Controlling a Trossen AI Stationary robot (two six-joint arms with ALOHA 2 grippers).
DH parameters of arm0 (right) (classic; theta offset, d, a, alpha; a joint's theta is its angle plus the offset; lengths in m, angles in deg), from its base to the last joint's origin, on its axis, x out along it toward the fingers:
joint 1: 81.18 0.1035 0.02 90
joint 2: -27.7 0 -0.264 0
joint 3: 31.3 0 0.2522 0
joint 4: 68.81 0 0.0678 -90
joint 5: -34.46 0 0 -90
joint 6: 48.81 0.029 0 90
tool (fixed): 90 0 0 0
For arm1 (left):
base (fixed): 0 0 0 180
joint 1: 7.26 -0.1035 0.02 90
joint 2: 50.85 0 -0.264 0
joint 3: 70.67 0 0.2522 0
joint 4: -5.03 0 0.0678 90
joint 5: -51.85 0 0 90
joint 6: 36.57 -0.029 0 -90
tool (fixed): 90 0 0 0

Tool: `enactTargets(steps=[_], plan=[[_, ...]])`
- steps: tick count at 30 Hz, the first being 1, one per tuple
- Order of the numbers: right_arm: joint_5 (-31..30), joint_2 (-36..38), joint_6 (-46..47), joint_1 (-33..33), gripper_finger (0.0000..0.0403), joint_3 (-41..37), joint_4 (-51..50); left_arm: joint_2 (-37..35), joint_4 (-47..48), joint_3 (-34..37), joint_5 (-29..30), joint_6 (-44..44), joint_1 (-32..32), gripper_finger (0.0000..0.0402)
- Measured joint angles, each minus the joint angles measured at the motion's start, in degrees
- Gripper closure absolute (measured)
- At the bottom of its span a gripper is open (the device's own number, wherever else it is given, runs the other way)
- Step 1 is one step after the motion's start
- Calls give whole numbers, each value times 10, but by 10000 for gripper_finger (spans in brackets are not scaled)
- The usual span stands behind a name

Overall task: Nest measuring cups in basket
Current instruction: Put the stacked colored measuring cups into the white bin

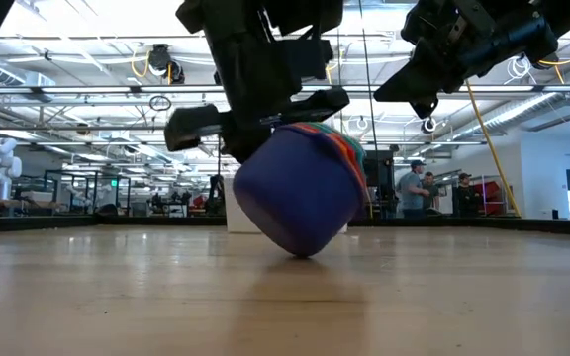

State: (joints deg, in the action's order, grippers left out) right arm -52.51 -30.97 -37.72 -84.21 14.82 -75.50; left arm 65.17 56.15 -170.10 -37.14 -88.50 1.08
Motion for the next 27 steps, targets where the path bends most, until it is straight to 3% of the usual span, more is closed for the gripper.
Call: enactTargets(steps=[6, 10, 14, 20, 27], plan=[[0, 0, 0, 0, 403, 0, 0, 0, 0, 0, 70, 6, 0, 354], [0, 0, -3, 0, 403, 0, 0, 0, 2, 0, 119, 57, -3, 354], [0, 0, -5, 0, 403, 0, 0, 0, 3, 0, 223, 120, -3, 354], [0, 0, -7, 0, 403, 0, -10, 0, 7, 10, 366, 278, -4, 354], [0, 0, -13, 0, 403, 0, -17, -5, 41, 76, 425, 503, 7, 354]])
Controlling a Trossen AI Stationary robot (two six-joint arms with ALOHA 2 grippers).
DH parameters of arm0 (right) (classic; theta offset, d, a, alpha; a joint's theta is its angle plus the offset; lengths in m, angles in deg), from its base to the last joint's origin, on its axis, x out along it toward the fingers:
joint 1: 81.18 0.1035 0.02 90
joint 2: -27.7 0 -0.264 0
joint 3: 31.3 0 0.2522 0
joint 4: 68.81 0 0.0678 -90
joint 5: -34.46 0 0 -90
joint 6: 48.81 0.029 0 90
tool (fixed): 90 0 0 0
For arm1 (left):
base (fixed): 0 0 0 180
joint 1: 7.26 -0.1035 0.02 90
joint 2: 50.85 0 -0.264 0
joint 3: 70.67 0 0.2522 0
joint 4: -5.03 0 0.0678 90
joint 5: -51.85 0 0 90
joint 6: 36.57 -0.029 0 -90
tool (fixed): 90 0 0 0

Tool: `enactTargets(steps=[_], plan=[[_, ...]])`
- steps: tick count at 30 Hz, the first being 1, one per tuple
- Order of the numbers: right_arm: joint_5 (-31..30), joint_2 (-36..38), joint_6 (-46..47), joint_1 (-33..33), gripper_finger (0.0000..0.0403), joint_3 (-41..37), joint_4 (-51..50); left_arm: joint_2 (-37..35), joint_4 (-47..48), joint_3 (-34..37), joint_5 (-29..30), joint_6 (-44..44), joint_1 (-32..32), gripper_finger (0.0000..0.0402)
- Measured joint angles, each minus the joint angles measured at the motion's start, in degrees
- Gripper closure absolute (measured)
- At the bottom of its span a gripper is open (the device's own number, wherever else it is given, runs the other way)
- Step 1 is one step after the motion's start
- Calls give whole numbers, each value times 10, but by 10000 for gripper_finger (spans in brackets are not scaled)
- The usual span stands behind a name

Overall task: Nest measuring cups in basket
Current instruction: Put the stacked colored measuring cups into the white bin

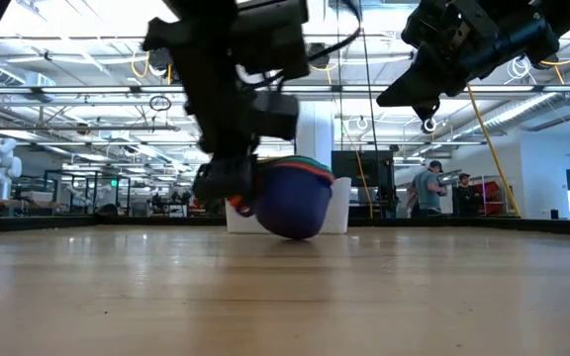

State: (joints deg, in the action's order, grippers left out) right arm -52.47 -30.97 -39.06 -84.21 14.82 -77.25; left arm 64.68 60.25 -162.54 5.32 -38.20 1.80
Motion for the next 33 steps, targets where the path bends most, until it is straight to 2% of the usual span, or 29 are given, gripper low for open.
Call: enactTargets(steps=[5, 8, 12, 26, 29, 33], plan=[[0, 0, -1, 0, 403, 0, 2, -14, 5, 44, 20, 130, 23, 354], [1, 0, 7, 0, 403, 0, 18, -14, 6, 47, 25, 159, 39, 354], [2, -30, 37, 0, 403, 0, 101, -14, -10, 47, 31, 174, 56, 354], [2, -334, 159, 2, 403, 0, 485, -14, -14, 47, 61, 195, 57, 354], [2, -371, 167, 1, 403, 0, 529, -14, -15, 47, 61, 195, 57, 354], [4, -396, 180, 4, 403, 0, 536, -14, -16, 47, 61, 196, 57, 354]])
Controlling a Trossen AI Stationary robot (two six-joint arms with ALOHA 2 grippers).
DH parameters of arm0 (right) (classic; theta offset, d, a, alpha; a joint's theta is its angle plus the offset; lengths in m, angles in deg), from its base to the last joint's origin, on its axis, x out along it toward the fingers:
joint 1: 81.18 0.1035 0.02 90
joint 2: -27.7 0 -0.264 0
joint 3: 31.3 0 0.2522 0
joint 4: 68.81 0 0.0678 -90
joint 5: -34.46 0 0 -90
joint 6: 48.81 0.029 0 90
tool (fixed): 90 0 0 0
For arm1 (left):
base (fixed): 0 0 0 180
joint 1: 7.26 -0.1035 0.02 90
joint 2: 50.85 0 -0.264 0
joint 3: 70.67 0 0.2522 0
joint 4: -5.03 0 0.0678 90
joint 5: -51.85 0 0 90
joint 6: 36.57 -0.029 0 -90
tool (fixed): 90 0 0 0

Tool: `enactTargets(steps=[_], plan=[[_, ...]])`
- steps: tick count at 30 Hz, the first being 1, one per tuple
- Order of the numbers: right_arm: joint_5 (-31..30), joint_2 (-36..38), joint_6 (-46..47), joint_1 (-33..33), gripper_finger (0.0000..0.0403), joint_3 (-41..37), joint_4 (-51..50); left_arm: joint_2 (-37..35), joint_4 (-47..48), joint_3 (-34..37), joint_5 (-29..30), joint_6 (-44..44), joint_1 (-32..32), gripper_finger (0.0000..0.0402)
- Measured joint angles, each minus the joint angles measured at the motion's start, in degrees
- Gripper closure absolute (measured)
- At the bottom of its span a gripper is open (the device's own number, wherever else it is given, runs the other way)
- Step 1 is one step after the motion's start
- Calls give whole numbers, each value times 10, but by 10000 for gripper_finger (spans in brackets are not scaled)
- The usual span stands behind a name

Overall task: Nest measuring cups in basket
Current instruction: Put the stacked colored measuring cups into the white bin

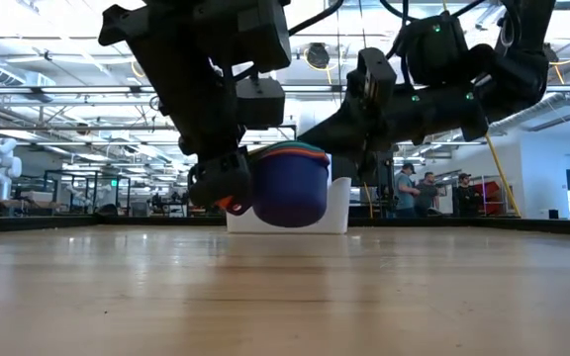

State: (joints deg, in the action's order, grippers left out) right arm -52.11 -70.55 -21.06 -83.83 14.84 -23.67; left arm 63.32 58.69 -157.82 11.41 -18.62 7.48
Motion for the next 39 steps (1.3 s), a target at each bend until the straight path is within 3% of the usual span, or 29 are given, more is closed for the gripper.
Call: enactTargets(steps=[17, 24, 33, 39], plan=[[10, -20, -4, 27, 403, 1, 6, 1, -6, 0, -24, 1, -10, 348], [17, -20, -12, 29, 403, 1, -23, 1, -12, 0, -52, 22, -18, 307], [20, -20, -18, 29, 403, 1, -28, 0, -10, -1, -141, 17, -23, 262], [19, -20, -20, 29, 403, 0, -40, 0, 10, -11, -185, 16, -23, 210]])
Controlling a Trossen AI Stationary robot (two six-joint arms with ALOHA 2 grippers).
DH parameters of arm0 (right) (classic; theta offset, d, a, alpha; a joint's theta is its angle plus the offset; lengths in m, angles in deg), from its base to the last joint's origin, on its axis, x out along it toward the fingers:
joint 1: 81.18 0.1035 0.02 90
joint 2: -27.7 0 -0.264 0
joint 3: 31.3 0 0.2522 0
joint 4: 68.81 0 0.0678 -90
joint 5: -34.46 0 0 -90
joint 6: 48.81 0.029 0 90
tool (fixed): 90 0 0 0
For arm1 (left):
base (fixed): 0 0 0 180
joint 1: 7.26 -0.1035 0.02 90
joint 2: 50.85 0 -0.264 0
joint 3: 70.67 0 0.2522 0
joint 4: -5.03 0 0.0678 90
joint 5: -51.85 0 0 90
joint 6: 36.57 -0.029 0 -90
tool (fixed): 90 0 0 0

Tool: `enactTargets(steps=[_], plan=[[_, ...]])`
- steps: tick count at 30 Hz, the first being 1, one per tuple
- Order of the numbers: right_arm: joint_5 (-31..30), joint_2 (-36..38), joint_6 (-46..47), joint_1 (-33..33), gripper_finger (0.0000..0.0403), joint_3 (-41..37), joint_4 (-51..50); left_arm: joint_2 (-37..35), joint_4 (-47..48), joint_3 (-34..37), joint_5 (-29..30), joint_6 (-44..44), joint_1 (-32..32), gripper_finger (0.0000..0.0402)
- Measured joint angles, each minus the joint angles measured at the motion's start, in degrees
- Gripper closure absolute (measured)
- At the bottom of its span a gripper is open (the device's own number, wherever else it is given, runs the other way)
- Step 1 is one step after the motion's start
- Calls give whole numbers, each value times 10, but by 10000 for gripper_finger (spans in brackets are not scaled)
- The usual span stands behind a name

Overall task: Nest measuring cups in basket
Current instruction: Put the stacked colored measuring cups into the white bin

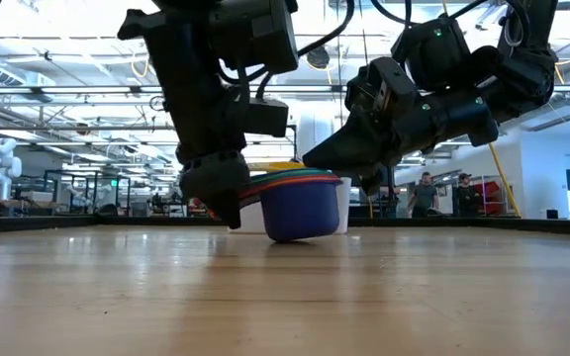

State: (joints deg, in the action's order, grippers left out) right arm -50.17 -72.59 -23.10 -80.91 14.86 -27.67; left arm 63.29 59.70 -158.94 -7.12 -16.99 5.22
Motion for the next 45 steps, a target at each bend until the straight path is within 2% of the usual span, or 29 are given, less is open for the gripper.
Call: enactTargets(steps=[8, 12, 16, 24, 30, 35, 40, 45], plan=[[7, 0, 0, 0, 403, 0, -11, 0, 33, -27, -27, -2, -3, 112], [7, 0, -7, 0, 403, 0, -12, 0, 72, -53, -42, -1, -9, 82], [7, 0, -10, 0, 403, 0, -11, 0, 94, -70, -62, -10, -13, 83], [24, 5, -11, -1, 403, 0, 2, -4, 96, -73, -142, 15, -30, 109], [39, 35, -21, -2, 403, -1, -2, -19, 104, -73, -166, 20, -42, 103], [39, 87, -50, -3, 403, -1, -58, -29, 99, -73, -202, 9, -57, 99], [36, 162, -87, -3, 403, -2, -143, -29, 93, -73, -269, -27, -72, 100], [22, 230, -104, -3, 403, -31, -163, -29, 70, -73, -298, -65, -95, 96]])
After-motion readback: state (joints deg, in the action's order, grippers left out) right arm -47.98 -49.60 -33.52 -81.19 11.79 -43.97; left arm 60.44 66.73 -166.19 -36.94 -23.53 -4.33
